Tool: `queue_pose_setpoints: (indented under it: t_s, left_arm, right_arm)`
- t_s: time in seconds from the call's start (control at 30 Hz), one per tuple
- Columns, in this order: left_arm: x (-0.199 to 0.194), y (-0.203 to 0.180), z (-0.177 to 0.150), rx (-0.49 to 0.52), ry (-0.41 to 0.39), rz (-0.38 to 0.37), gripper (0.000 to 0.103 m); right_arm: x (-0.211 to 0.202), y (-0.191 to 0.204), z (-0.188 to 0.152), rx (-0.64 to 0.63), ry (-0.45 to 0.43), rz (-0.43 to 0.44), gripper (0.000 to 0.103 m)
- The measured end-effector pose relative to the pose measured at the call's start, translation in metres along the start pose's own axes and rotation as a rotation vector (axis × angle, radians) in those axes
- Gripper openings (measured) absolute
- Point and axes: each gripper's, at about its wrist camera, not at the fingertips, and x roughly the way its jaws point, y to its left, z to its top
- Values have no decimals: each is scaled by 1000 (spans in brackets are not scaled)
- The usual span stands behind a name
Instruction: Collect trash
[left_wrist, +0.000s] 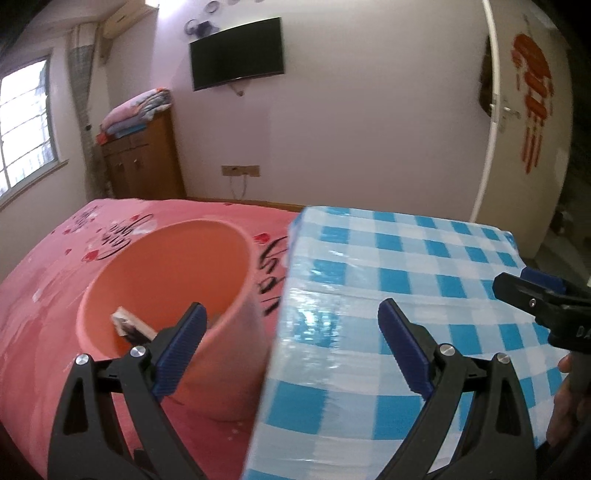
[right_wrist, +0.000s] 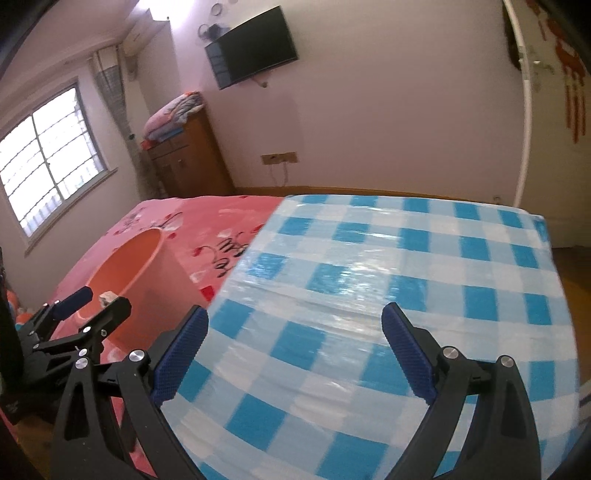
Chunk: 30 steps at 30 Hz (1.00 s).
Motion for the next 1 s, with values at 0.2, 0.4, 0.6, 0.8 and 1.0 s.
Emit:
queue_pose_setpoints:
  t_s: [0.2, 0.4, 0.6, 0.8, 1.0]
  left_arm:
    - [-2, -43, -3, 58, -1, -59, 94]
    - [-5, -78, -8, 109, -6, -91, 94]
    - [-7, -108, -14, 131, 3, -133, 94]
    - [-11, -129, -21, 146, 9, -161, 94]
    - [-22, -139, -25, 147, -11, -175, 95]
  right_arm:
    - [-24, -32, -13, 29, -25, -70, 94]
    - [-48, -61, -25, 63, -53, -139, 94]
    - [-71, -85, -36, 78, -89, -222, 94]
    - [-94, -103, -48, 111, -113, -272, 94]
    - [-114, -117, -59, 129, -138, -333, 94]
